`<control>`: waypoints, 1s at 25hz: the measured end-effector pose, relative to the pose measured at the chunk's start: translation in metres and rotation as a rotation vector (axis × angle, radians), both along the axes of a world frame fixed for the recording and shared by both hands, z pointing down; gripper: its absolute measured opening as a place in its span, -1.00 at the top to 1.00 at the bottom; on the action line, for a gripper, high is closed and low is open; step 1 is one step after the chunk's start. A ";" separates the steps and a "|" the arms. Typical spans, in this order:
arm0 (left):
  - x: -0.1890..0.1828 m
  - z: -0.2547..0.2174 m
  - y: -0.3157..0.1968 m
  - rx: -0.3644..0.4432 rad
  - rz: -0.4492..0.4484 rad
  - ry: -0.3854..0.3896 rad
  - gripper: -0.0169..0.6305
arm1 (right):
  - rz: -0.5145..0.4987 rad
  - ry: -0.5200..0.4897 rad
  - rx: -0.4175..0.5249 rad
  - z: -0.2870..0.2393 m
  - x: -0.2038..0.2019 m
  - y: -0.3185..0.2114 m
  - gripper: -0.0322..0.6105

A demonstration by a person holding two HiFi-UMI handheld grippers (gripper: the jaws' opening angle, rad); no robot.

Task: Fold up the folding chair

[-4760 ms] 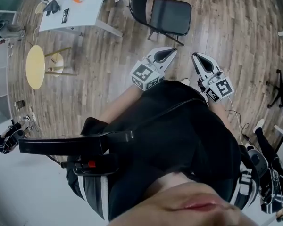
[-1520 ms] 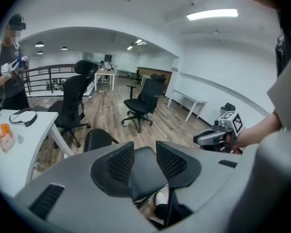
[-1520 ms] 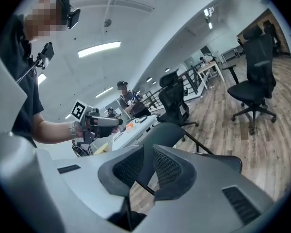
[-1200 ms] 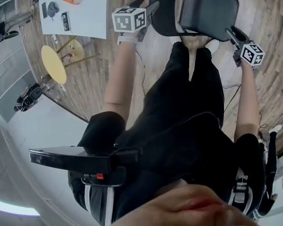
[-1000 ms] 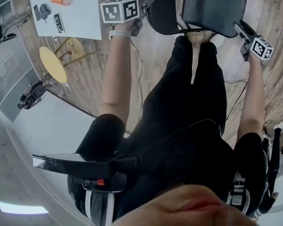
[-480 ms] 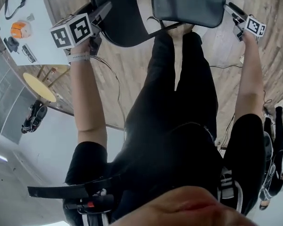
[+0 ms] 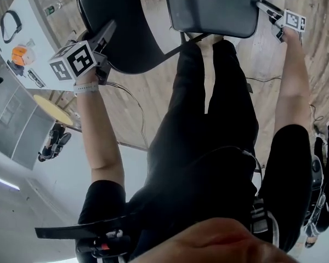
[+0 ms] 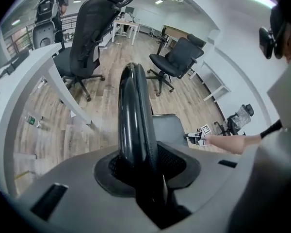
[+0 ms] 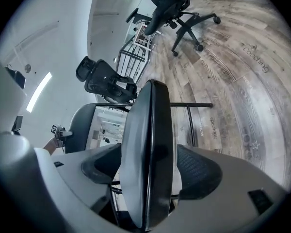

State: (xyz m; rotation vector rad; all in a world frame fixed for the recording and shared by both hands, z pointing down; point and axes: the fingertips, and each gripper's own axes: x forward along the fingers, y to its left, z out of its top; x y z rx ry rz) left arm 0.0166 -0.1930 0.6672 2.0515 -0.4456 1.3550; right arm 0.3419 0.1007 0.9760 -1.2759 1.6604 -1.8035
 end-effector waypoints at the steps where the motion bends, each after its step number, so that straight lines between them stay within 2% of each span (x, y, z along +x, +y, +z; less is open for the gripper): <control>1: 0.000 0.000 0.000 -0.017 -0.008 0.007 0.59 | -0.002 -0.016 0.015 0.003 -0.002 -0.003 -0.14; 7: 0.004 0.000 0.004 -0.063 -0.013 0.026 0.67 | -0.032 -0.083 0.035 0.026 -0.011 -0.015 -0.20; 9: 0.006 0.001 0.006 -0.083 -0.014 0.031 0.70 | -0.048 -0.108 0.012 0.032 -0.018 -0.016 -0.20; 12: 0.007 0.001 0.008 -0.103 -0.014 0.040 0.73 | -0.090 -0.064 -0.023 0.045 -0.021 -0.014 -0.18; 16: 0.004 0.002 0.009 -0.107 -0.013 0.031 0.74 | -0.031 -0.173 -0.019 0.038 -0.029 -0.019 -0.07; 20: 0.005 -0.004 0.010 -0.105 -0.019 0.026 0.74 | -0.069 -0.119 -0.049 0.039 -0.021 -0.007 0.01; 25: -0.002 -0.028 0.004 -0.086 -0.013 0.026 0.75 | -0.112 -0.209 0.092 -0.012 -0.038 -0.029 0.12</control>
